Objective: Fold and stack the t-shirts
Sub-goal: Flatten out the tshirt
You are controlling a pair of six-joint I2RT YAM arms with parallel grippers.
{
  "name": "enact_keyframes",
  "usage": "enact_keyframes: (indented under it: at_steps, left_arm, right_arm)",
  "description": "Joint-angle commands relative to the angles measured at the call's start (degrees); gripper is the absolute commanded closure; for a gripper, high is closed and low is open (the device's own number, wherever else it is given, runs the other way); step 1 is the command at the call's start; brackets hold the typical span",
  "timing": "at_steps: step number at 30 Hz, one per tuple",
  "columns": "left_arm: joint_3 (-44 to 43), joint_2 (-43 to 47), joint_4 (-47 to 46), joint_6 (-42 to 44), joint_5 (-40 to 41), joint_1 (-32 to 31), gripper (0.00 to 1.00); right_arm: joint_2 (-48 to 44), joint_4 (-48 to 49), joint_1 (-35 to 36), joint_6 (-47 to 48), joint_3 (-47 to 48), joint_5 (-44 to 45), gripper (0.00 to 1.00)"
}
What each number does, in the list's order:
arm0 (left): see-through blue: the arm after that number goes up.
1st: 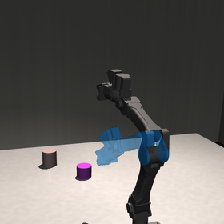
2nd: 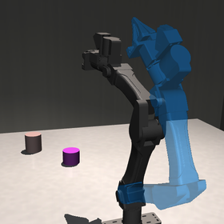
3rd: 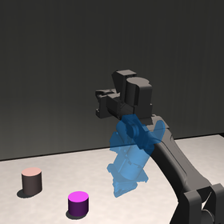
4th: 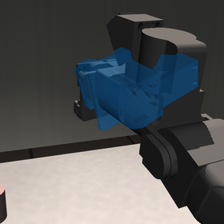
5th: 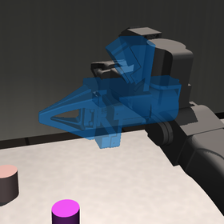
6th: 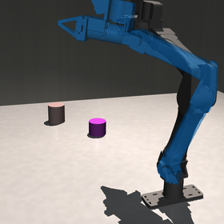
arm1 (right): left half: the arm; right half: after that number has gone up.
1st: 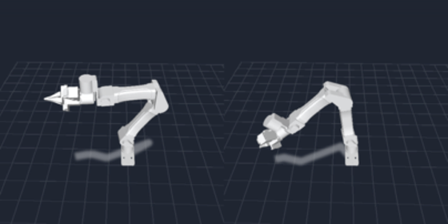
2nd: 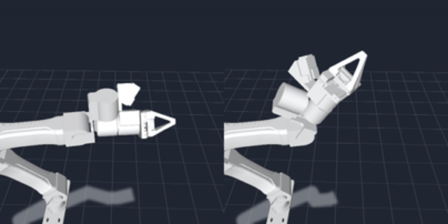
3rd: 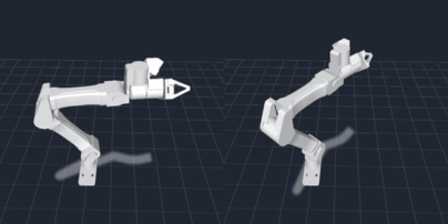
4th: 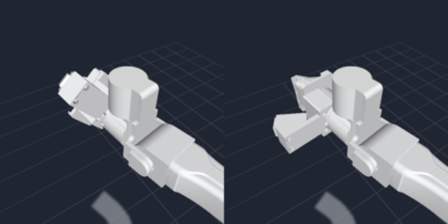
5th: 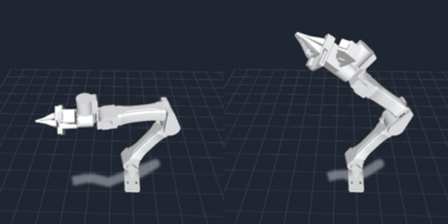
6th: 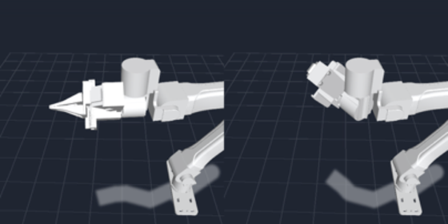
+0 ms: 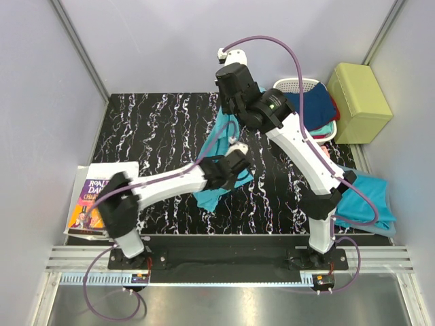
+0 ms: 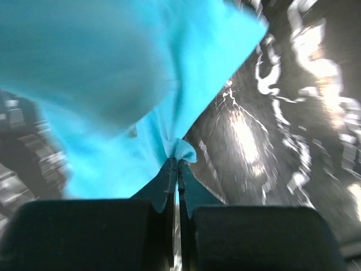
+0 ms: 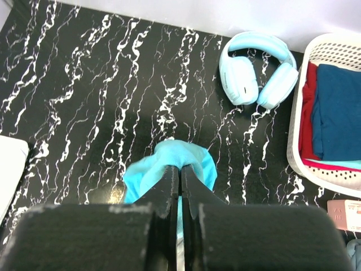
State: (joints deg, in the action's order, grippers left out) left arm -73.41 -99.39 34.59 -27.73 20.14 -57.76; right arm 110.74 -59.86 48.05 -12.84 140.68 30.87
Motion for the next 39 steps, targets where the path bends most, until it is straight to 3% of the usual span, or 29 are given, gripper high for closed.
enact_keyframes:
  at_steps: [1, 4, 10, 19, 25, 33, 39]
  left_arm:
    - [-0.86, 14.56, 5.64, -1.8, 7.88, -1.3, 1.0]
    - [-1.3, 23.86, 10.3, -3.64, 11.31, -1.39, 1.0]
    - [-6.03, 33.55, 21.38, -7.68, 20.01, 0.62, 1.0]
    - [-19.82, 37.87, 38.52, -11.9, 33.88, 8.62, 1.0]
    - [-31.42, 37.61, 45.12, -11.12, 43.82, 9.86, 1.0]
    - [-36.54, 39.89, 49.43, -16.3, 45.52, 9.86, 1.0]
    - [-39.44, 41.03, 52.42, -18.15, 44.46, 9.86, 1.0]
  right_arm:
    - [-1.84, 1.67, -1.03, 0.54, 3.19, 2.7, 1.0]
    - [-1.93, 1.76, -1.21, 0.71, 3.19, 3.58, 1.0]
    - [-3.5, 1.58, -2.0, 0.89, 2.23, 7.44, 1.0]
    - [-11.59, 0.71, -2.26, 0.27, -4.62, 18.34, 1.0]
    - [-21.15, 3.77, -2.17, 1.94, -9.44, 23.88, 1.0]
    - [-36.1, 9.94, -2.17, 4.49, -25.08, 26.08, 1.0]
    - [-42.88, 9.14, -1.91, 4.84, -29.76, 28.19, 1.0]
